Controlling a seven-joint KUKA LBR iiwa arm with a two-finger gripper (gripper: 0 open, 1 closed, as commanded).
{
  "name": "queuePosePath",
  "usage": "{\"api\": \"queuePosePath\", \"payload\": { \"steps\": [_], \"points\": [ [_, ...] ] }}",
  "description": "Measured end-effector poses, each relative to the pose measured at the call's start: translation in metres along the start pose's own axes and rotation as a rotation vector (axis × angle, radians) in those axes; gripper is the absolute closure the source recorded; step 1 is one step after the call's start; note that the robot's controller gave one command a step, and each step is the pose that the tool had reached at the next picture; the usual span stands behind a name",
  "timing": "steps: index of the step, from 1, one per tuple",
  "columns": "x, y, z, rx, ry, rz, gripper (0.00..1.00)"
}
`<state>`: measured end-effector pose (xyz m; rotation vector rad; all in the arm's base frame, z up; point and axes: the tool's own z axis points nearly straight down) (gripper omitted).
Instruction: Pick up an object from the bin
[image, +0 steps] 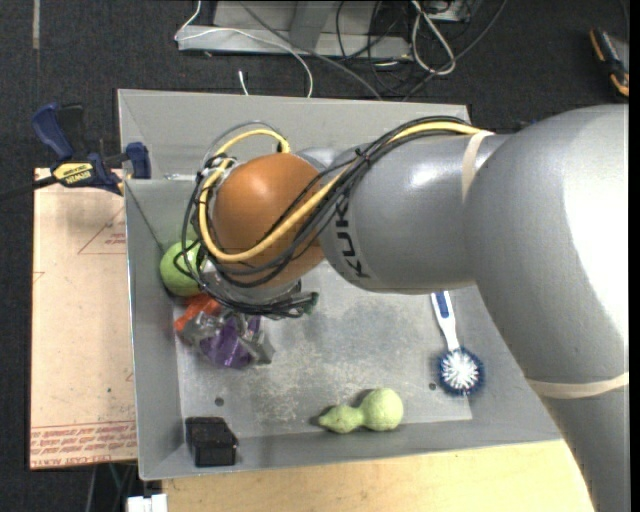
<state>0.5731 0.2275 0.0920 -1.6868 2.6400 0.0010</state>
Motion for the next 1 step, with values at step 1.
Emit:
{"api": "queuePosePath", "payload": {
  "steps": [1],
  "points": [
    [0.0,0.0004,-0.0186,-0.001,0.0,0.001,1.0]
  ]
}}
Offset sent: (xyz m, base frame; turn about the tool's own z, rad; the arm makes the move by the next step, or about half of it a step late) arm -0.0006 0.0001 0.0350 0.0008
